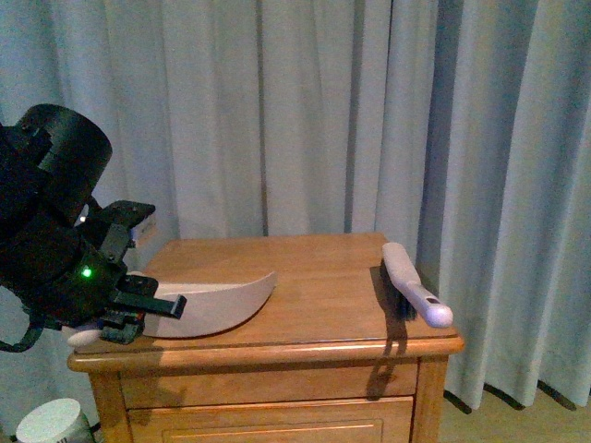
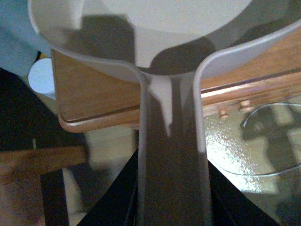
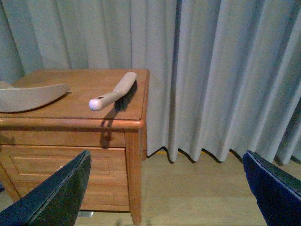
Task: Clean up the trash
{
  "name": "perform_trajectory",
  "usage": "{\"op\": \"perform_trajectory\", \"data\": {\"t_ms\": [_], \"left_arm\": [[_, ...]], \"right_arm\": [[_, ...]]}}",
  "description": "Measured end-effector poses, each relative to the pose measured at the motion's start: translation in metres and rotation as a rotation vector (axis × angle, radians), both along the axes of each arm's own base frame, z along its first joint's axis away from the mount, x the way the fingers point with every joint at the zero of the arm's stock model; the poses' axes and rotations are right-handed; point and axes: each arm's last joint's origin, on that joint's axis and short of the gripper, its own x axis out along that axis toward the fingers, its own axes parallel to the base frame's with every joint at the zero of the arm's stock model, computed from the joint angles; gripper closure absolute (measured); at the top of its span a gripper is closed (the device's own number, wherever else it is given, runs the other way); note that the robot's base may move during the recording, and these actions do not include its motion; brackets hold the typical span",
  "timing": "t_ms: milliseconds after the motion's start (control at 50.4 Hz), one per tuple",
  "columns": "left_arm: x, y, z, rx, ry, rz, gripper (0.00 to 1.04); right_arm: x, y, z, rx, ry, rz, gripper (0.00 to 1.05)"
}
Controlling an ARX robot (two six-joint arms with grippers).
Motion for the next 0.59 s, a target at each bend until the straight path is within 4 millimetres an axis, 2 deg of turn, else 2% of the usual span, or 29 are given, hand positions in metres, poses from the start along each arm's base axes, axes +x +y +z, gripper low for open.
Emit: {"op": "perform_trajectory", "data": {"t_ms": [79, 178, 258, 317, 397, 595], "left_arm": [[-0.006, 0.002, 0.008, -0.005, -0.055, 0.002, 0.77], [-0.019, 0.006, 0.029, -0.035, -0.137, -0.011, 0.77], [-0.042, 0.015, 0.062, -0.071, -0.251, -0.034, 0.77], [-0.058, 0.022, 0.08, -0.097, -0.307, -0.046, 0.77], [-0.075, 0.029, 0.094, -0.104, -0.369, -0.061, 0.77], [-0.137, 0.053, 0.127, -0.132, -0.561, -0.088, 0.77]], "right_arm": [[0.0, 0.0, 0.0, 0.0, 0.0, 0.0, 0.07], [0.0, 0.0, 0.0, 0.0, 0.0, 0.0, 0.07], [0.0, 0.0, 0.0, 0.0, 0.0, 0.0, 0.07], [0.0, 0.0, 0.0, 0.0, 0.0, 0.0, 0.07], [0.0, 0.0, 0.0, 0.0, 0.0, 0.0, 0.07], [0.0, 0.0, 0.0, 0.0, 0.0, 0.0, 0.07]]}}
